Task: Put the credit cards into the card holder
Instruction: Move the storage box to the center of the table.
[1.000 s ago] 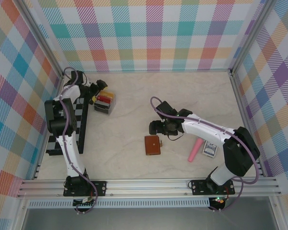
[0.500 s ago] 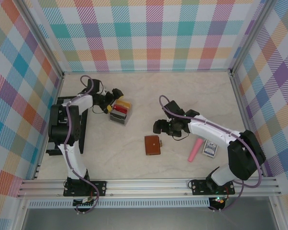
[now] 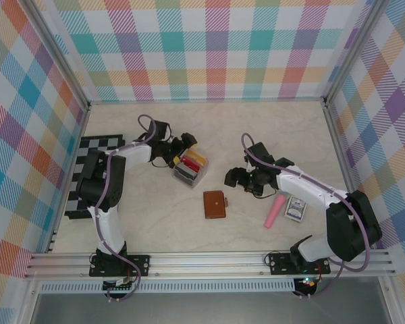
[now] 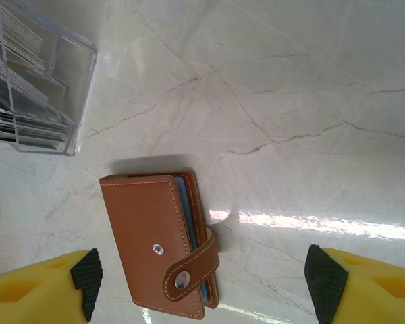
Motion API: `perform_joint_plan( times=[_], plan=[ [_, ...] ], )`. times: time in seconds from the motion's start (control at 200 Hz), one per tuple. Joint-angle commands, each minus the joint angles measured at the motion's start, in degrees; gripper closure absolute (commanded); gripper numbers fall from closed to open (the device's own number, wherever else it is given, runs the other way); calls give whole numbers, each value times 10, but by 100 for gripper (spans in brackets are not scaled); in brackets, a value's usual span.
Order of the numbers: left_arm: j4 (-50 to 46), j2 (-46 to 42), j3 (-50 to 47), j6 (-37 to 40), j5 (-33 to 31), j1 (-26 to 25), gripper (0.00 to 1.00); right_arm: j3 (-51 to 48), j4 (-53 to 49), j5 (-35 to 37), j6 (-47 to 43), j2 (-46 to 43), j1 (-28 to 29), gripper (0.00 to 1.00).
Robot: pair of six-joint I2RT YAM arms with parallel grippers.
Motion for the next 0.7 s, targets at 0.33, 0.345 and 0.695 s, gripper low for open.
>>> perform_joint_plan(
  times=[0.33,0.345,0.695],
  plan=[
    [17,37,77,-23,13,-78,0,-31,10,-18,9,-38,-23,22],
    [15,40,81,-23,14,-80,0,-31,10,-18,9,-39,-23,22],
    [-159,-65,113,67,-147,-82,0,-8,1,-9,-26,-29,-25,22]
  ],
)
